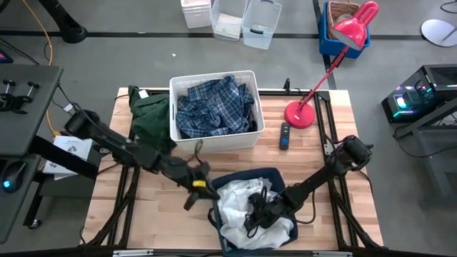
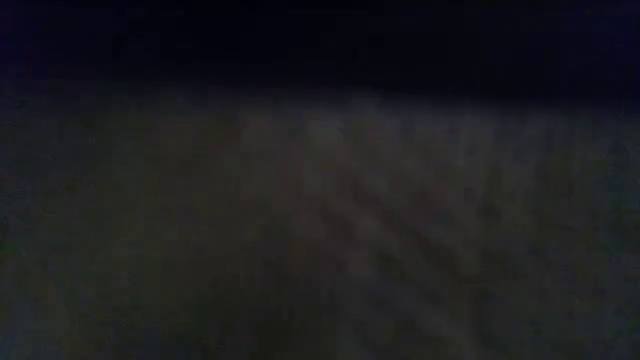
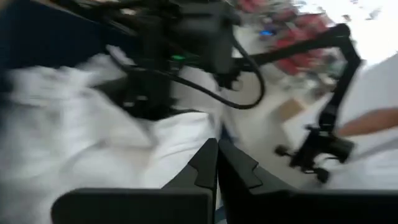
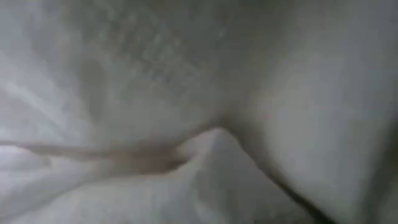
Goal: Sort clothes
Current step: Put the white shirt into the blue laundry bin, then put the green polo into the white laundry bin
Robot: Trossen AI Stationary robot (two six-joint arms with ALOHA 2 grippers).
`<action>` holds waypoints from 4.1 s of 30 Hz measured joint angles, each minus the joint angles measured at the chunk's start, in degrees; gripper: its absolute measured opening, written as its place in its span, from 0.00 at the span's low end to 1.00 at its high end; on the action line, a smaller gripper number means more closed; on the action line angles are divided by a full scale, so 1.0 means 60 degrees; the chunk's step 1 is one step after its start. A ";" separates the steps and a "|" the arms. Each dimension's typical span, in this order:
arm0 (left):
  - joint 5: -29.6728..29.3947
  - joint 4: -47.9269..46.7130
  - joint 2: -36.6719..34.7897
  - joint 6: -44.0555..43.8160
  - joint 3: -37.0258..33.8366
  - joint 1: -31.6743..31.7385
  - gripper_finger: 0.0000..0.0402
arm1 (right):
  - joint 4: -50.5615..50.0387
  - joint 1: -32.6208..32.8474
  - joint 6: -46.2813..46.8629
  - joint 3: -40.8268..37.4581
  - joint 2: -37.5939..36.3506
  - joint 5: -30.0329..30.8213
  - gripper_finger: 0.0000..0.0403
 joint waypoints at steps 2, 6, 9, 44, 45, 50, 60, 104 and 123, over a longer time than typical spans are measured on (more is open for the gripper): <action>-0.0522 -0.1110 -0.0650 0.0247 0.0000 0.0122 0.00 | -0.0340 -0.0032 0.0515 0.0000 -0.0188 0.0088 0.00; -0.2445 -0.3374 -0.2146 0.0505 -0.0005 0.0197 0.00 | -0.2262 0.0079 0.1825 -0.0004 -0.0804 0.0419 0.00; -0.3716 -0.4485 -0.3138 0.0516 -0.0004 0.0228 0.00 | -0.4021 0.0293 0.2736 -0.0024 -0.1331 0.0689 0.00; -0.5097 -0.4782 -0.5730 0.2448 -0.0004 0.1413 0.18 | -0.1955 -0.3522 -0.5342 -0.0146 -0.7617 0.4981 0.00; -0.5090 -0.4645 -0.5718 0.2541 -0.0004 0.1431 0.20 | -0.1416 -0.4165 -0.5773 -0.0146 -0.7452 0.4569 0.00; -0.5017 -0.3418 -0.5579 0.2900 -0.0004 0.1457 0.33 | 0.1818 -0.6629 -0.7405 -0.0142 -0.6225 0.2748 0.00; -0.5002 -0.2338 -0.5497 0.2920 -0.0004 0.1439 0.43 | 0.2354 -0.7473 -0.6349 -0.0151 -0.4411 0.0694 0.00; -0.3730 -1.2930 0.0089 0.1753 0.1828 1.1330 0.43 | -0.3789 -0.4076 -0.6713 -0.0142 -0.9391 0.4505 0.00; -0.4059 -1.2016 0.3400 0.2276 0.0069 1.1893 0.43 | -0.3961 -0.3889 -0.6237 -0.0142 -0.9324 0.4354 0.00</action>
